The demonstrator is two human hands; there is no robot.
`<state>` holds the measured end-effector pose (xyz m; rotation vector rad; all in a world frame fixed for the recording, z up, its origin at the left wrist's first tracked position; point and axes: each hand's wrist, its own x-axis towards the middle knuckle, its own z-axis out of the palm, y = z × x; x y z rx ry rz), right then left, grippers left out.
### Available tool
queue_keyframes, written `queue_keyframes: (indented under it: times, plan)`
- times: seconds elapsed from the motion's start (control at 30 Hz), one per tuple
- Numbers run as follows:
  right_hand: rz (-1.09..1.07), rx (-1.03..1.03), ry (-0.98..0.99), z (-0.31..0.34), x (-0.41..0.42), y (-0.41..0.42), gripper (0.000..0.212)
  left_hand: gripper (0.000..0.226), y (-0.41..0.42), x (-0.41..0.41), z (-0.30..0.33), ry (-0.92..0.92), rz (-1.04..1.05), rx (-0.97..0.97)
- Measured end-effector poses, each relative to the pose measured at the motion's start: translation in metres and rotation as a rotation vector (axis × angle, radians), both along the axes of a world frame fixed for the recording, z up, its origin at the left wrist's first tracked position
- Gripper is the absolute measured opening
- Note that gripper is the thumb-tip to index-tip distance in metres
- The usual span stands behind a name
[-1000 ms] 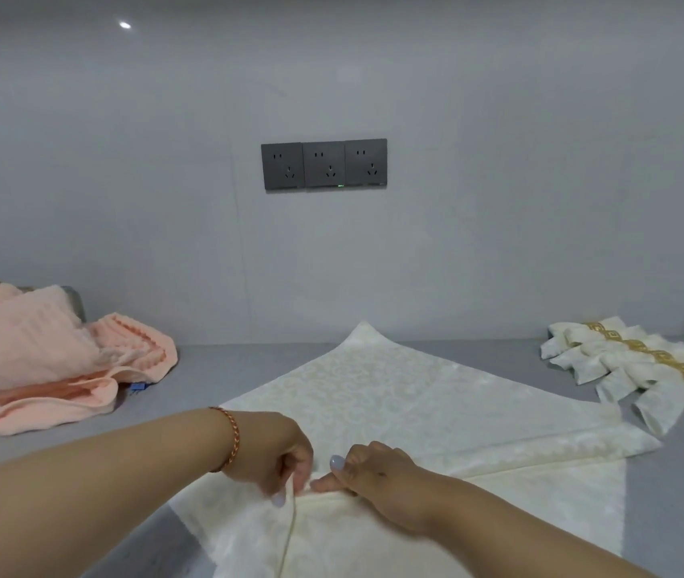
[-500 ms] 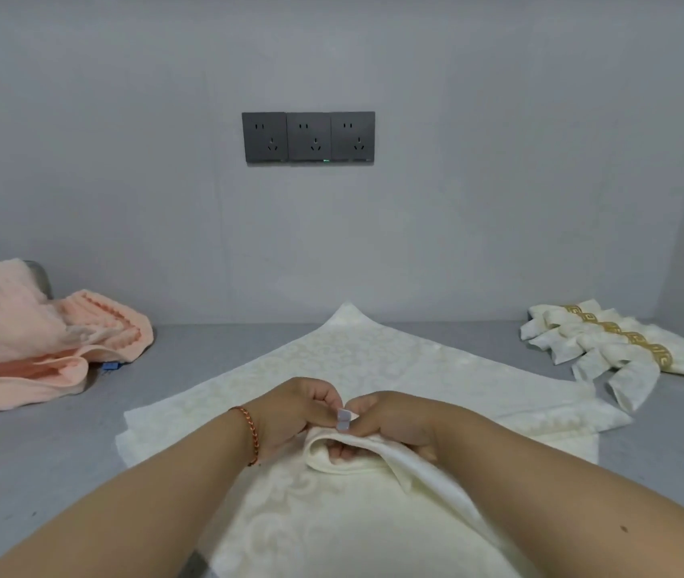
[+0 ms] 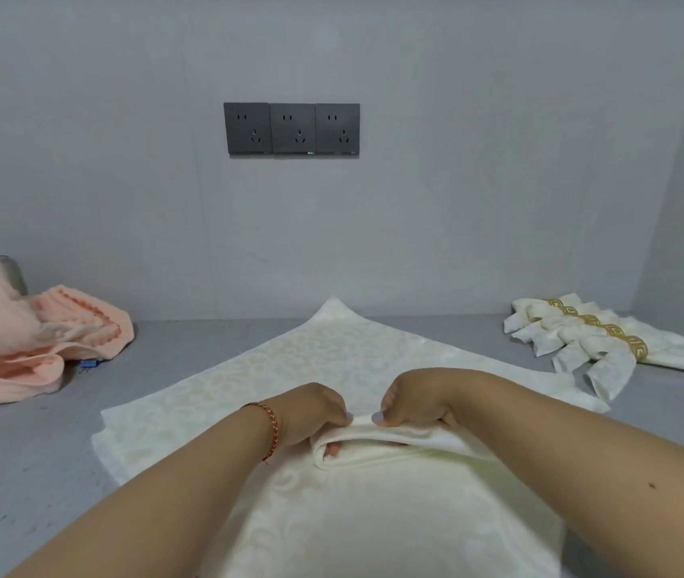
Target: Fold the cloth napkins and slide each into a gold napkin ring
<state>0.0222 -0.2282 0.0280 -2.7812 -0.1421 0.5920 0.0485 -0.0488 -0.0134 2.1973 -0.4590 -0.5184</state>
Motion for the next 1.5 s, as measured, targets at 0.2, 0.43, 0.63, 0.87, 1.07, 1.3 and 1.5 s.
queue_keyframes:
  times: [0.2,0.43,0.63,0.87,1.07,1.3,1.5]
  plan:
    - [0.101,-0.166,-0.059,-0.01,-0.002,0.0,0.036,0.018,-0.006,-0.001,-0.003,-0.115,-0.057,0.172]
    - [0.146,-0.119,-0.143,-0.021,-0.01,-0.002,0.039,0.021,-0.009,-0.006,-0.009,-0.207,-0.04,0.166]
    - [0.148,-0.151,-0.149,-0.028,-0.013,0.001,0.039,0.028,-0.018,-0.006,-0.009,-0.418,0.05,0.243]
    - [0.14,-0.154,-0.178,-0.03,-0.01,0.001,0.037,0.041,0.001,-0.068,-0.041,-1.092,-0.016,0.345]
    - [0.223,-0.222,-0.092,-0.018,-0.013,0.004,0.027,0.049,0.006,-0.066,-0.055,-1.206,-0.148,0.433]
    - [0.289,-0.338,-0.043,-0.019,-0.008,0.01,0.025,0.049,-0.004,-0.066,-0.055,-1.147,-0.177,0.436]
    - [0.178,-0.191,-0.133,0.023,0.005,-0.034,0.035,0.05,-0.003,-0.071,-0.051,-1.089,-0.197,0.454]
